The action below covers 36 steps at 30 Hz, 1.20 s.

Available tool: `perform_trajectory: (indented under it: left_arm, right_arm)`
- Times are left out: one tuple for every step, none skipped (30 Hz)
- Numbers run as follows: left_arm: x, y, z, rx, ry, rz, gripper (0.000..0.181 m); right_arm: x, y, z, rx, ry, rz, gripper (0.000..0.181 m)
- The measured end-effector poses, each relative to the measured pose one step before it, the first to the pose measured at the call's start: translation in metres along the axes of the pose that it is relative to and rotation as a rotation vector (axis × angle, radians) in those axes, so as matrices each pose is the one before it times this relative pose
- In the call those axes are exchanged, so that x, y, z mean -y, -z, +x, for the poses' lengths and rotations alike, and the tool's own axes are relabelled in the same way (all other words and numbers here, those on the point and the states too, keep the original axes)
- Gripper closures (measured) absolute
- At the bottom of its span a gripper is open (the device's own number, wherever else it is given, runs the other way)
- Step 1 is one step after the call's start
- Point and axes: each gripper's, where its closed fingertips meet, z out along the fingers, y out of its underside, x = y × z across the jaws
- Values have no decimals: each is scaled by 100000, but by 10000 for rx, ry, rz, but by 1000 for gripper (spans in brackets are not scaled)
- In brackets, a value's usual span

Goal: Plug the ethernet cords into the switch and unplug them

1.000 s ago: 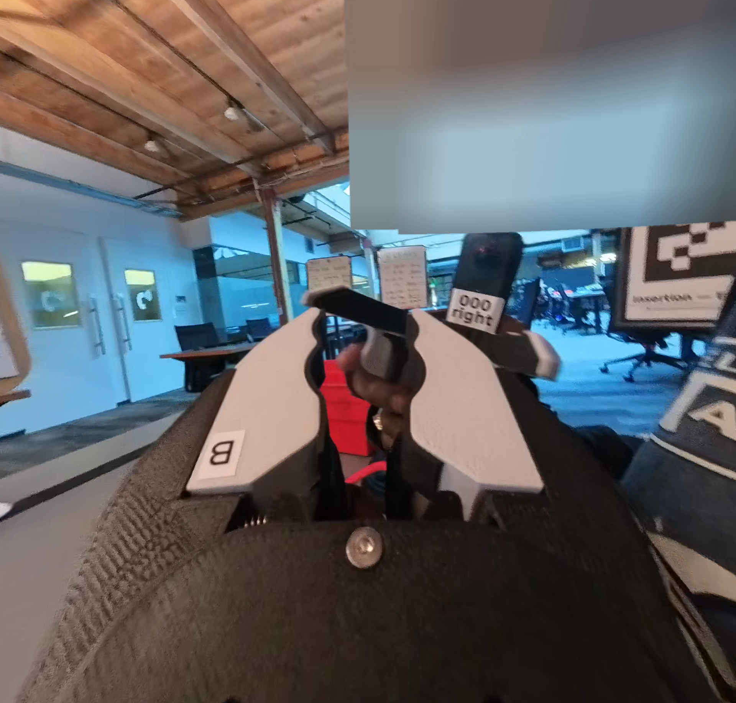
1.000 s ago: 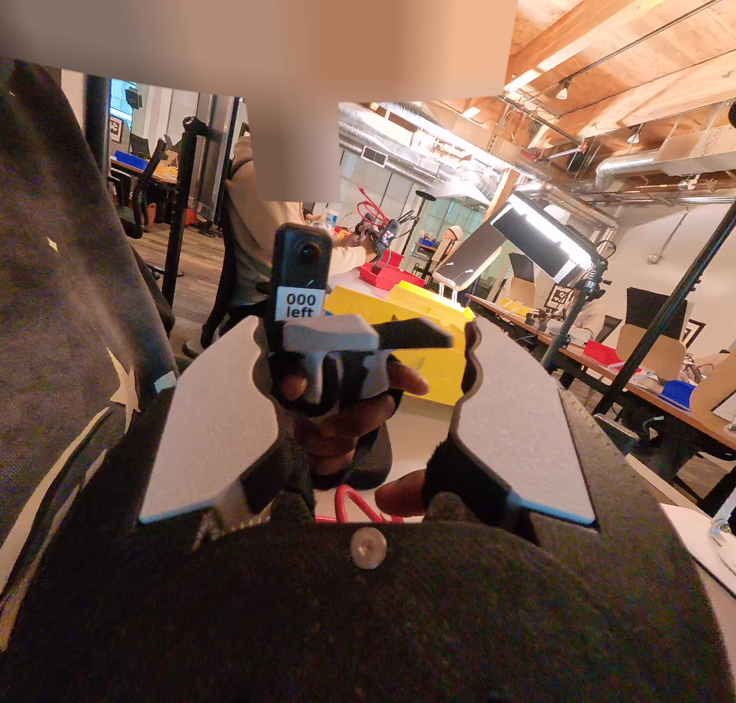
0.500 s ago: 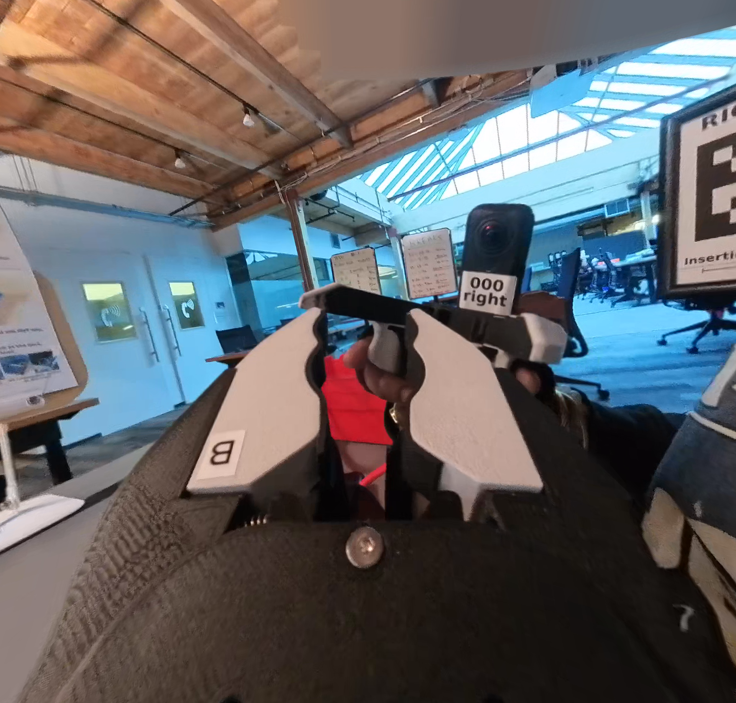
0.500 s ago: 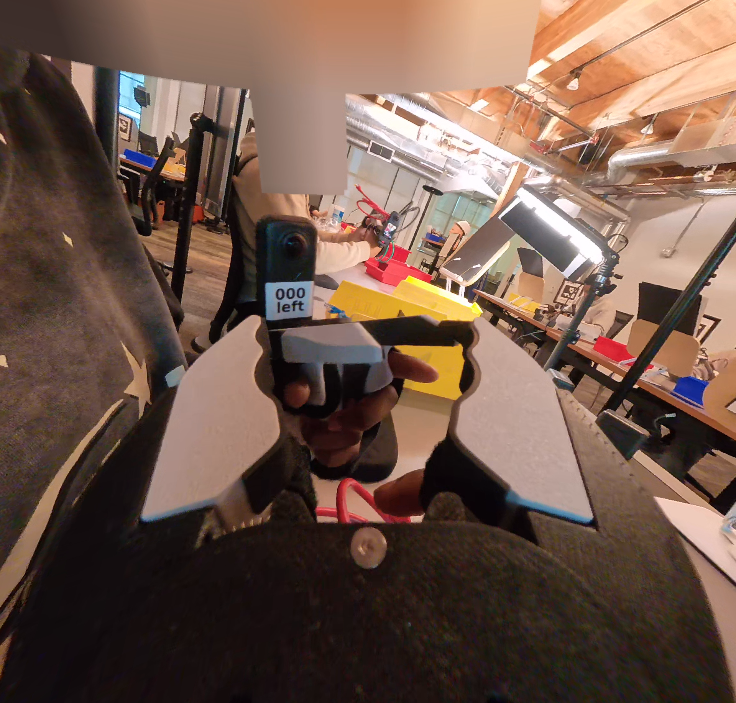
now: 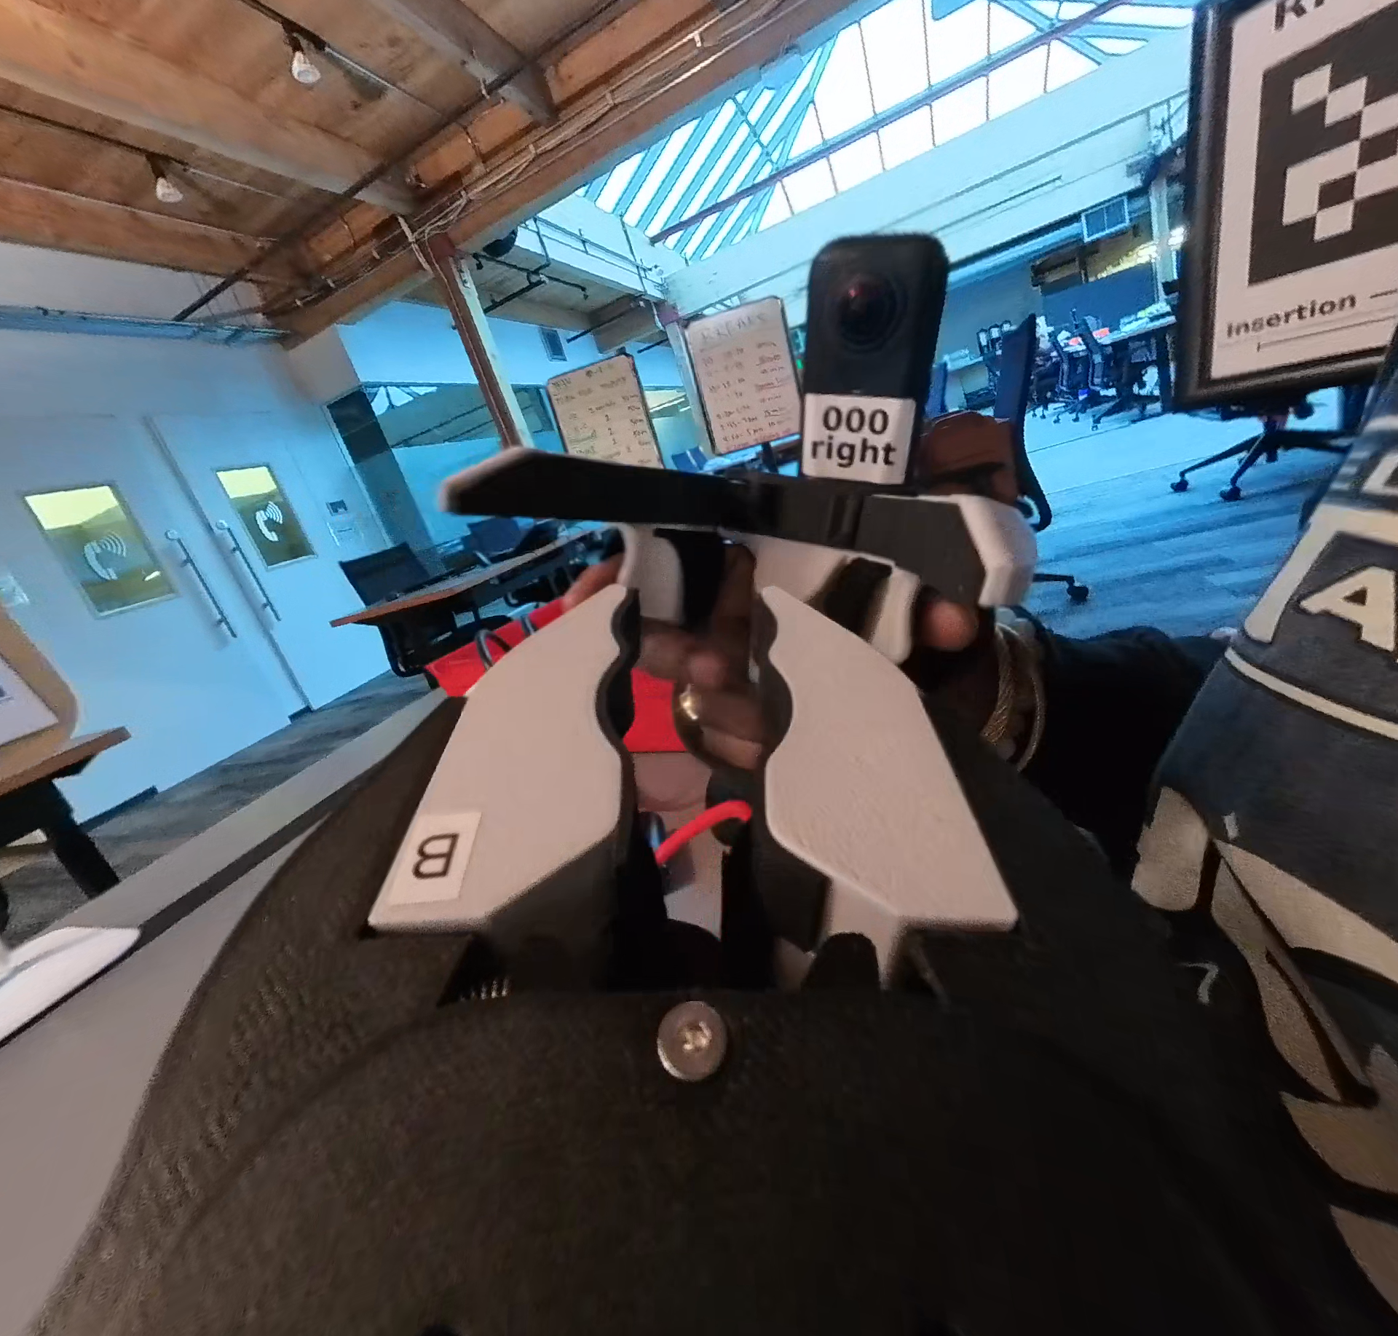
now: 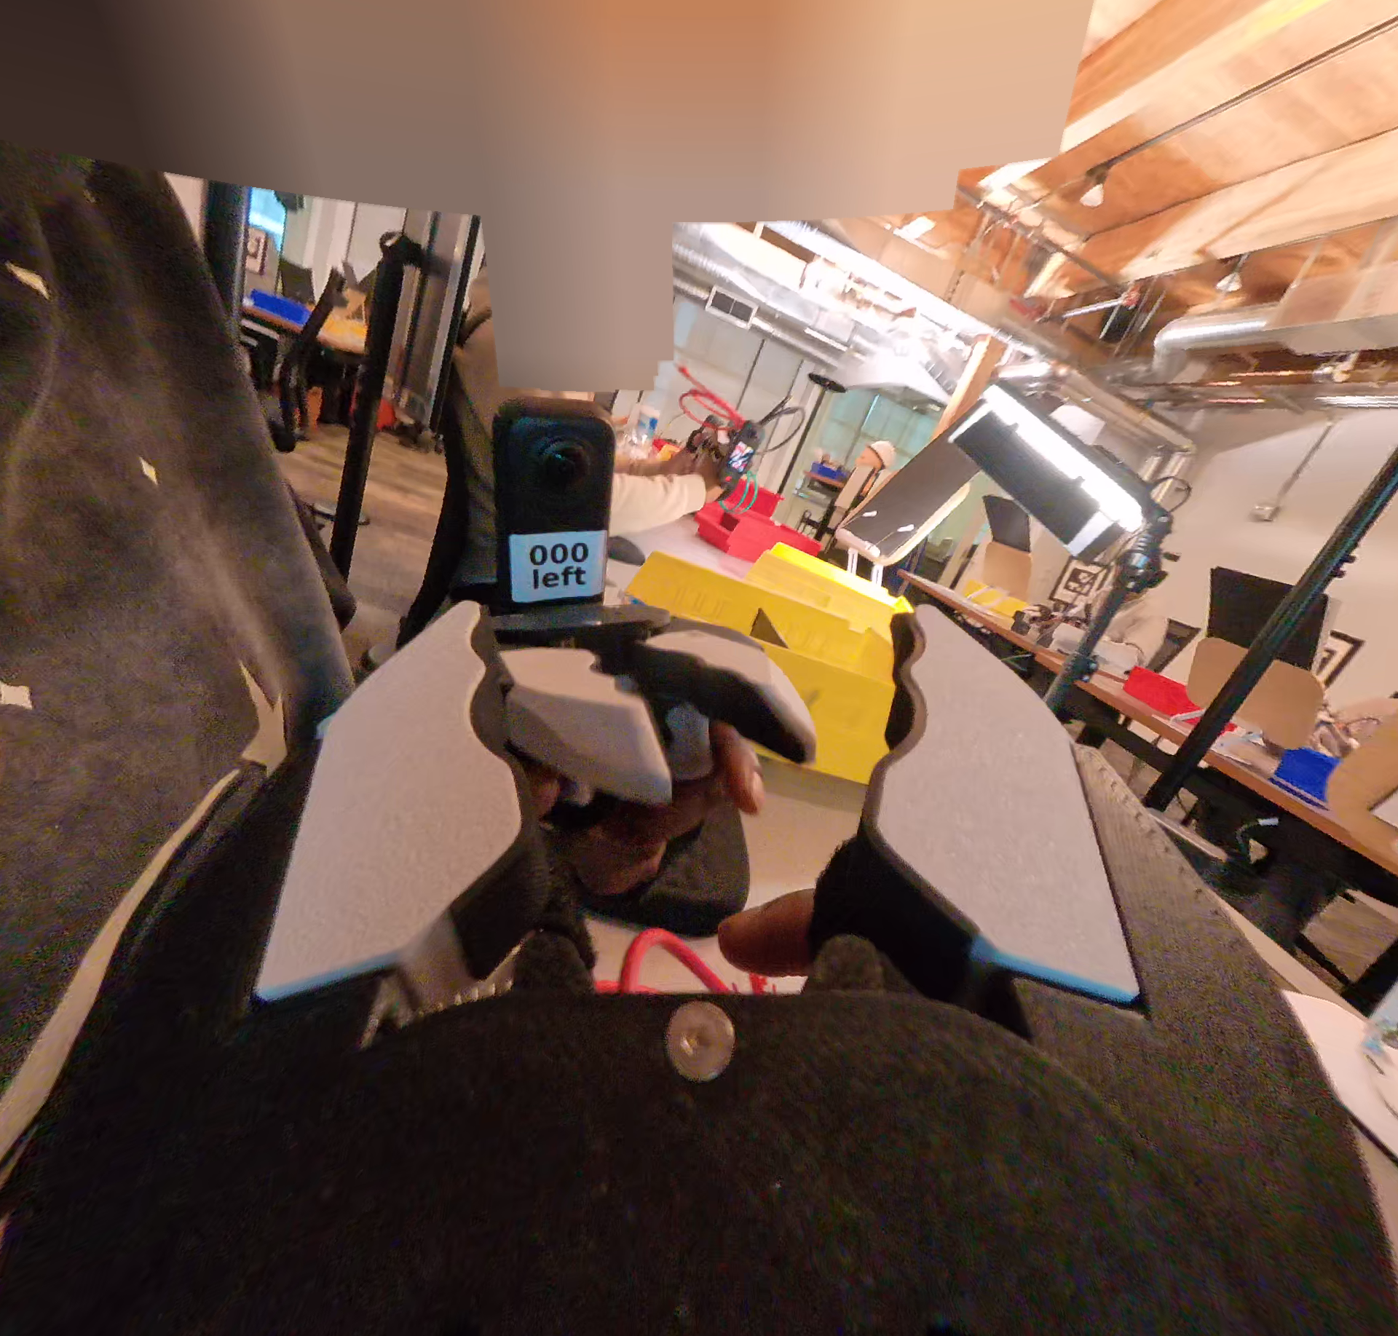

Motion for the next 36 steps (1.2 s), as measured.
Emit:
perform_trajectory:
  left_arm:
    - [409,412,-467,91,88,4,152]
    - [387,492,-608,153,1,-116,150]
    - [397,616,-864,285,-98,-239,148]
    - [395,787,-1077,379,-140,-378,146]
    - [399,1000,-1175,386,-138,-482,142]
    - [363,1279,-1228,361,-127,-550,139]
    - [199,1558,-1196,280,-170,-629,136]
    - [-62,1863,-1361,366,-189,-724,134]
    - [-392,2097,-1693,591,-193,-788,131]
    - [-758,2224,-2075,832,-147,-826,129]
    - [-1198,2189,-2242,859,-129,-881,129]
    - [-1692,1956,-2177,709,-80,-954,128]
    - [-2227,1604,-1993,472,40,-1097,127]
    - [-2589,1191,-1681,168,139,-1203,124]
    - [-2562,650,-1203,-195,155,-1112,121]
    - [-2333,160,-663,-569,177,-987,119]
    - [-1959,-238,-375,-732,216,-891,118]
    - [-1582,-505,-255,-778,262,-812,117]
    - [-1080,-681,-343,-675,266,-680,117]
    - [-499,-769,-840,-252,301,-463,118]
    - [-297,-798,-929,-77,313,-450,118]
    - [-354,-779,-384,-323,199,-550,118]
    - [-318,-732,-144,-398,36,-536,119]
    - [-152,-684,-177,-340,-14,-432,120]
    - [-171,-642,-6,-481,-15,-424,121]
    - [-162,-574,94,-583,-10,-376,121]
    - [212,-352,343,-778,35,-69,121]
    - [154,-199,193,-649,26,-51,126]
    - [-104,-186,-49,-412,20,-175,132]
    - [-209,-181,81,-448,-45,-196,141]
    - [-212,-200,61,-399,-12,-168,149]
    - [-162,-211,-185,-190,100,-119,156]
    - [-169,-235,37,-261,127,-113,160]
    - [-148,-221,218,-261,33,-91,166]
    - [-4,-113,135,-36,-84,14,170]
    - [41,85,65,179,-165,76,172]
  right_arm:
    - [215,322,354,-168,-49,118,82]
    - [118,322,344,-183,-12,62,82]
    - [17,305,308,-175,1,16,82]
    - [-81,320,319,-185,-14,-29,83]
    - [-166,339,369,-210,-34,-52,85]
    - [-227,346,306,-173,-31,-64,85]
    - [-211,361,272,-158,-17,-48,85]
    - [-161,360,282,-173,-24,-2,86]
    - [-140,357,202,-132,-56,9,86]
    - [-194,320,162,-97,-69,-24,88]
    - [-205,305,169,-109,-44,-49,88]
    - [-188,284,191,-126,-15,-46,88]
    - [-150,260,161,-89,-15,-49,88]
    - [-100,212,108,-46,-29,-53,89]
    - [-39,165,76,-25,-18,-41,89]
    - [21,119,50,-18,21,-30,89]
    - [40,77,35,-27,56,-26,90]
    - [45,30,-4,-22,61,-21,90]
    - [79,1,-71,7,46,3,90]
    - [62,-16,-99,16,30,9,91]
    - [18,-26,-82,8,25,-16,91]
    - [-52,-35,-54,2,27,-50,91]
    - [-93,-34,-40,4,35,-75,91]
    - [-119,-23,2,-1,37,-80,91]
    - [-89,-6,14,-3,25,-60,91]
    - [-55,14,-6,5,8,-26,91]
    - [-41,34,7,-3,-3,-3,92]
    - [-25,58,30,-16,-6,5,92]
    - [-16,55,53,-23,-5,7,92]
    - [-30,52,76,-29,1,0,93]
    - [-8,56,81,-30,11,-1,93]
    - [-8,45,85,-33,11,1,93]
    - [3,50,74,-30,3,8,93]
    - [8,56,50,-18,-6,16,93]
    - [-13,42,46,-11,-8,14,94]
    - [-34,32,48,-18,-6,0,94]
